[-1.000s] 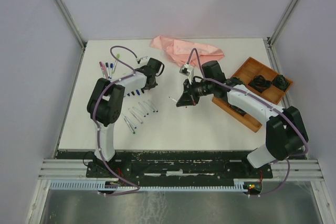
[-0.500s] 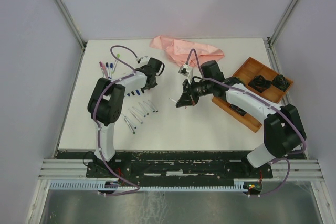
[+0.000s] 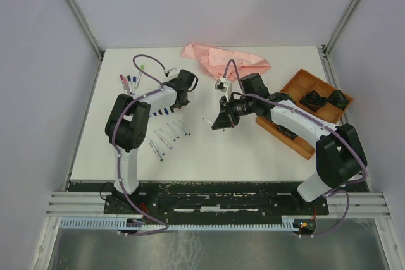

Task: Open the pen caps
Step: Place the pen cap at the center of the board.

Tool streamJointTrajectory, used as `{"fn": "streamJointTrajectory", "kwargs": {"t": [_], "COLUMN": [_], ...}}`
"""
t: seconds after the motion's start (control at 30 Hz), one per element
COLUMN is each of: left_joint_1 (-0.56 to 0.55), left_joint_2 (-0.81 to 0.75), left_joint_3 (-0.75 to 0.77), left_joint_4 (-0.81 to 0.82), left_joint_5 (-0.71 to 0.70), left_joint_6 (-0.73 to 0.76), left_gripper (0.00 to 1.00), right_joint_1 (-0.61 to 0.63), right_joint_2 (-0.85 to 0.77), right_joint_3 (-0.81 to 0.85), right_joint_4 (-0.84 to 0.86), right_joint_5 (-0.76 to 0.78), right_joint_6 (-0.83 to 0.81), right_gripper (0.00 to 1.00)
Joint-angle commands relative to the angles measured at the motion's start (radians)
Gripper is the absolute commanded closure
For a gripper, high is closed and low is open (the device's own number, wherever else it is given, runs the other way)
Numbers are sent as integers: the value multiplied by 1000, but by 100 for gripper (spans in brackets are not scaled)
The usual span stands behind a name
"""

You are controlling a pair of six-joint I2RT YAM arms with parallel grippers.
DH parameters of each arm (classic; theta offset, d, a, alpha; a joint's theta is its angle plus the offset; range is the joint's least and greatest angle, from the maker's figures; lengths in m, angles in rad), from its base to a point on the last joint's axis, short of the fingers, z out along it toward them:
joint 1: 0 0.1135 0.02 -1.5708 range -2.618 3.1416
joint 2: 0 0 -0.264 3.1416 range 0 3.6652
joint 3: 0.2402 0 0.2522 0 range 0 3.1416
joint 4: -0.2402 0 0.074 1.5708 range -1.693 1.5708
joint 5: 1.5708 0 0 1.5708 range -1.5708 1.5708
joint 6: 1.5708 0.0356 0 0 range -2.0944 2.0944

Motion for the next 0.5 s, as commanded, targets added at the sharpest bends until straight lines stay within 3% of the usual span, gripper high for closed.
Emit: {"fn": "streamJointTrajectory", "kwargs": {"t": [0.0,0.23,0.47], "left_joint_1": [-2,-4,-3], "left_joint_2": [-84,-276,-555], "left_joint_3": [5,-75,-333], "left_joint_4": [-14,3,129], "left_joint_5": [-29,-44,39], "left_joint_6": [20,13,79], "left_gripper": [66,65,66], "right_joint_1": [-6,-4,14], "right_joint_2": [3,27,78], "right_joint_3": [41,24,-3], "right_joint_4": [12,48,135], "right_joint_5": [-7,19,124], "right_joint_6": [-12,11,86], "right_gripper": [100,100,100]}}
